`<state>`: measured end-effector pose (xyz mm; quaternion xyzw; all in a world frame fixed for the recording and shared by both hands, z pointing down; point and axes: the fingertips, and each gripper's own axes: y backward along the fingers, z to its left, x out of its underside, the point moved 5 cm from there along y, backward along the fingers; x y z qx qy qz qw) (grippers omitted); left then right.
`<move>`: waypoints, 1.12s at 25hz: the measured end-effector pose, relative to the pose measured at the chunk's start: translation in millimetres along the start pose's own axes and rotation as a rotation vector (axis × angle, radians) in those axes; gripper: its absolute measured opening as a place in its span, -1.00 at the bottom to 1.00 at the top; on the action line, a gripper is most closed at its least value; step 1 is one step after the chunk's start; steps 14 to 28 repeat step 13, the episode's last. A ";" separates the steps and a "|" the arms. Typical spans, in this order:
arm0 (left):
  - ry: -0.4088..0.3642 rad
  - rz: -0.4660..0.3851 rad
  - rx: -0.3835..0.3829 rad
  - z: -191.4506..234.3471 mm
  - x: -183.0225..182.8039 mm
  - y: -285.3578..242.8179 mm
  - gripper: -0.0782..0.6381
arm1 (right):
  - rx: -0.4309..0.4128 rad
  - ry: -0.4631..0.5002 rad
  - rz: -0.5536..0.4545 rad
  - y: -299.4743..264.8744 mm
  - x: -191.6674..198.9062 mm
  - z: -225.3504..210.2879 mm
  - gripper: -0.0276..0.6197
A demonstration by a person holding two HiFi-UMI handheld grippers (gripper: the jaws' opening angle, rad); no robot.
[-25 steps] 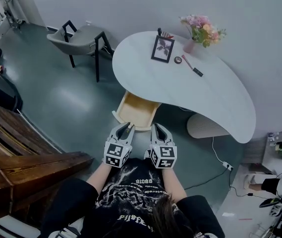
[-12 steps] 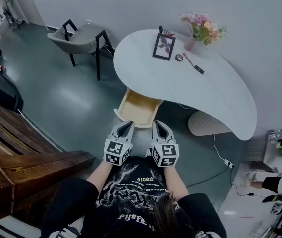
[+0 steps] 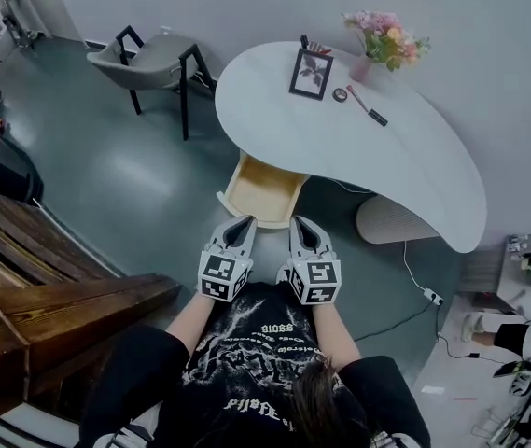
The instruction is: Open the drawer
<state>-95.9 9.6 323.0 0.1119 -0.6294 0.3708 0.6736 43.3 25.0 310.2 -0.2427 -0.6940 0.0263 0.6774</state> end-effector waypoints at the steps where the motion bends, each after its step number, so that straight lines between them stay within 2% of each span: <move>1: -0.007 0.001 0.005 -1.6 0.1 -0.6 -0.70 | 0.004 0.001 0.002 0.2 0.8 -0.7 -0.83; 5: -0.024 -0.002 0.015 -2.5 0.4 0.8 -0.70 | 0.020 0.005 0.003 1.0 2.8 0.1 -0.83; 13: 0.006 -0.013 -0.015 6.8 6.0 6.1 -0.70 | 0.039 0.007 -0.006 3.9 7.7 -0.5 -0.83; 28: 0.006 -0.013 -0.015 6.8 6.0 6.1 -0.70 | 0.039 0.007 -0.006 3.9 7.7 -0.5 -0.83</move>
